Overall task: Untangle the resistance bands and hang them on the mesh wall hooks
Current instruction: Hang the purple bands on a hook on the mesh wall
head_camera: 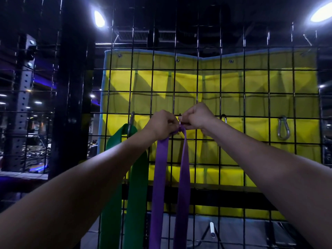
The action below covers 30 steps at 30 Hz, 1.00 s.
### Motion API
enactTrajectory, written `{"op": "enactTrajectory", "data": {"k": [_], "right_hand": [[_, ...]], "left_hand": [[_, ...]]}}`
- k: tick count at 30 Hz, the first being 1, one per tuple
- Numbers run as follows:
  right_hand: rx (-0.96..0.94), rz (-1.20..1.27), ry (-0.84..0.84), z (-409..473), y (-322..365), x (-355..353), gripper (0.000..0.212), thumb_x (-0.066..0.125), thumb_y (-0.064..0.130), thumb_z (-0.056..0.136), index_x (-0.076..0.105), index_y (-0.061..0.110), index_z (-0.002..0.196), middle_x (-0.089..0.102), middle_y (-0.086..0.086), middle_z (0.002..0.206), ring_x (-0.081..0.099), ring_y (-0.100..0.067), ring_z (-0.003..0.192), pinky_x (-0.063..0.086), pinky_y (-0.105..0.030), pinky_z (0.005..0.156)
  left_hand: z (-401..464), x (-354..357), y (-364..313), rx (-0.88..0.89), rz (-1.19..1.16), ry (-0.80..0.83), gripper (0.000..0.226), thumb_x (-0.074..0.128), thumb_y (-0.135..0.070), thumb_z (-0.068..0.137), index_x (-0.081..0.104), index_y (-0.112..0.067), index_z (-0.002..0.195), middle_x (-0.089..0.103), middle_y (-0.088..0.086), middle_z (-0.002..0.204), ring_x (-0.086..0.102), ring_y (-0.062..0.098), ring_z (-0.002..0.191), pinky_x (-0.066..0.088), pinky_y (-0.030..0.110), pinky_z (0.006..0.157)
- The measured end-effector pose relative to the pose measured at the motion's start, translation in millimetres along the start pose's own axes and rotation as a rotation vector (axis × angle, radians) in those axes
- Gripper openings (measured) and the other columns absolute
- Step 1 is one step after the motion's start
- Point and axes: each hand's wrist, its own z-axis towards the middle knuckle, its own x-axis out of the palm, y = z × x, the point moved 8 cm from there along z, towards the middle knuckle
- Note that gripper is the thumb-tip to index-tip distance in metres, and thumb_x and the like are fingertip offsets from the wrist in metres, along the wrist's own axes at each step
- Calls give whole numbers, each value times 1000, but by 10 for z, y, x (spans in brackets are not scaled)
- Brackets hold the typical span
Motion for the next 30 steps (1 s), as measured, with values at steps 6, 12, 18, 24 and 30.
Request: {"op": "enactTrajectory", "data": {"k": [6, 12, 18, 24, 30], "right_hand": [[7, -23, 30, 13, -4, 10, 10, 66, 7, 83, 64, -2, 82, 65, -12, 81, 65, -17, 70, 56, -24, 65], [-48, -75, -22, 13, 20, 12, 8, 66, 5, 83, 65, 0, 76, 67, -15, 86, 69, -26, 82, 59, -33, 73], [-131, -186, -78, 5, 52, 13, 10, 65, 6, 84, 70, -3, 85, 69, -12, 86, 68, -24, 87, 56, -45, 84], [-151, -194, -85, 11, 42, 35, 12, 64, 7, 86, 70, -3, 86, 69, -14, 90, 67, -26, 89, 55, -46, 85], [-117, -149, -59, 29, 16, 31, 13, 66, 11, 85, 68, -1, 80, 69, -20, 88, 69, -31, 85, 56, -47, 81]], "left_hand": [[32, 2, 7, -7, 26, 42, 19, 59, -15, 90, 72, -5, 99, 67, 12, 94, 51, 12, 76, 33, 16, 54], [77, 30, 166, -213, -169, 40, 17, 63, -14, 87, 72, -5, 98, 65, 9, 86, 52, 9, 68, 41, 17, 55], [41, 79, 264, -349, -356, -32, 6, 71, -15, 81, 70, -14, 87, 68, 15, 99, 61, 23, 84, 53, 34, 75], [68, 65, 187, -333, -190, -60, 15, 62, -16, 87, 70, -8, 96, 63, 7, 89, 59, 21, 86, 52, 33, 78], [71, 9, 135, -216, -65, -44, 8, 63, -13, 84, 70, -13, 87, 65, 8, 90, 58, 21, 83, 47, 31, 71]]}}
